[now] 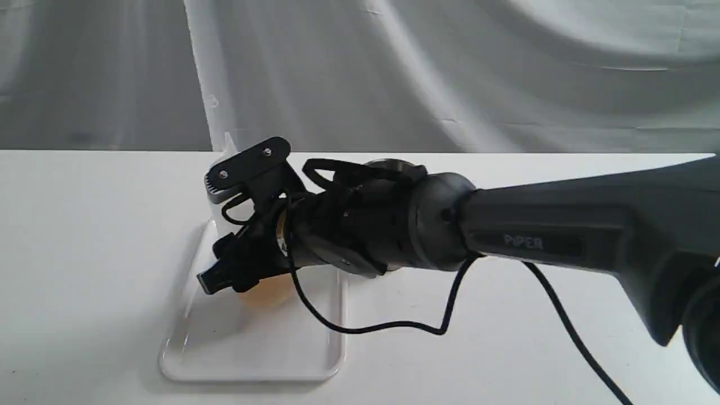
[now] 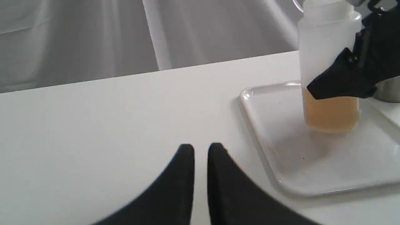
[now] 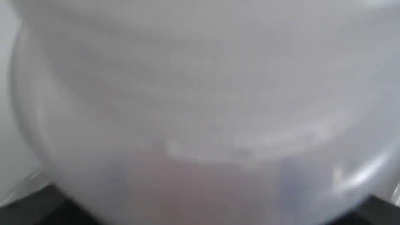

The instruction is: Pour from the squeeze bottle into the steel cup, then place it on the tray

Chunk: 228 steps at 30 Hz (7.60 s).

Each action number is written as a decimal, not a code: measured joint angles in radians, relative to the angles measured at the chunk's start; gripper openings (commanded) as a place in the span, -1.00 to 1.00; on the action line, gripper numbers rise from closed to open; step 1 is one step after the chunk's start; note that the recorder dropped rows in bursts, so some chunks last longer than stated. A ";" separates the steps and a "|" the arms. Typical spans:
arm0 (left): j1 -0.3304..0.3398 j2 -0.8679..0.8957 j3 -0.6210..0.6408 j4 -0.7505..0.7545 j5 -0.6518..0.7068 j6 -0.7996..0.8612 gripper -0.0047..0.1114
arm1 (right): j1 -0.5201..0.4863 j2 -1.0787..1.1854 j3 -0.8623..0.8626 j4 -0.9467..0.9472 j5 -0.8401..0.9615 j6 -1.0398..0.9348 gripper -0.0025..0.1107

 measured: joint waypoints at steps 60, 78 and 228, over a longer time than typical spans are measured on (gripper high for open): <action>0.000 0.000 0.000 0.000 0.000 0.000 -0.78 | 0.021 0.009 0.000 0.092 0.074 -0.117 0.01; 0.000 0.000 0.000 0.000 0.000 0.000 -0.78 | 0.021 0.009 -0.002 0.094 0.074 -0.117 0.68; 0.000 0.000 0.000 0.000 0.000 0.000 -0.78 | -0.819 -2.053 1.560 0.255 -0.062 -0.209 -0.96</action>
